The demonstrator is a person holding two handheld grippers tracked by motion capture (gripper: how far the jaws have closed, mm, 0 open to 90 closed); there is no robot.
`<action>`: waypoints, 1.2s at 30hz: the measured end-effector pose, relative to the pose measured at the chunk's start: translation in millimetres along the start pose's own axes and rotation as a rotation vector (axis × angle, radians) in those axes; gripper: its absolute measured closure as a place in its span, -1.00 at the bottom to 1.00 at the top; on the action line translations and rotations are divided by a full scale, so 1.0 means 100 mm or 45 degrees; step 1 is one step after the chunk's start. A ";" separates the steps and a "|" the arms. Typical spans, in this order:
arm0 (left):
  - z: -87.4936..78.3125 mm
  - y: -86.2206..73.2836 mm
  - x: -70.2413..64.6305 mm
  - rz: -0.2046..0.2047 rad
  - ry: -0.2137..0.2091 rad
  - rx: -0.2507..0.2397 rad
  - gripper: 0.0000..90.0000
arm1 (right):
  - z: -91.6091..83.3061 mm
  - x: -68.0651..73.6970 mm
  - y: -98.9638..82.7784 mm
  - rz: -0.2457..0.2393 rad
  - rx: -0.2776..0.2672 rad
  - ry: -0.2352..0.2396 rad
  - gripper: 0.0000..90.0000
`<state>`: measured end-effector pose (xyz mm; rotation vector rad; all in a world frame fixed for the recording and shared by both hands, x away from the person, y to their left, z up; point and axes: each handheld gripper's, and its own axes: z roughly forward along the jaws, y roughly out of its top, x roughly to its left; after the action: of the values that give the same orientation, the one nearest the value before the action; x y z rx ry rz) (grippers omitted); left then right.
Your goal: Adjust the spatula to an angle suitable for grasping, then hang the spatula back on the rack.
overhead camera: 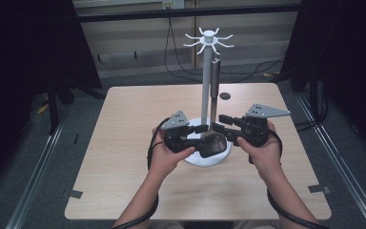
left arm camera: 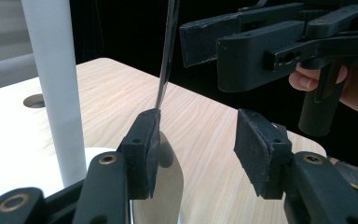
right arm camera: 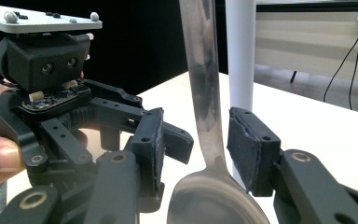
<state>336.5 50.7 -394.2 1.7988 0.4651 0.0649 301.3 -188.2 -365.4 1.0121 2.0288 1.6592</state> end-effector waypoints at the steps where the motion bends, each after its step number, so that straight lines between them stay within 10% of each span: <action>1: 0.00 0.00 -0.01 0.001 0.009 0.009 0.11 | 0.00 0.00 0.00 0.002 -0.001 -0.002 0.24; 36: -0.35 -0.15 0.00 0.033 0.125 0.099 -0.42 | -0.26 -0.12 -0.27 0.010 0.065 -0.026 -0.37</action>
<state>322.5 85.9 -398.8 1.8844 0.5203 0.1552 284.2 -216.9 -386.4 1.0511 2.0660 1.6020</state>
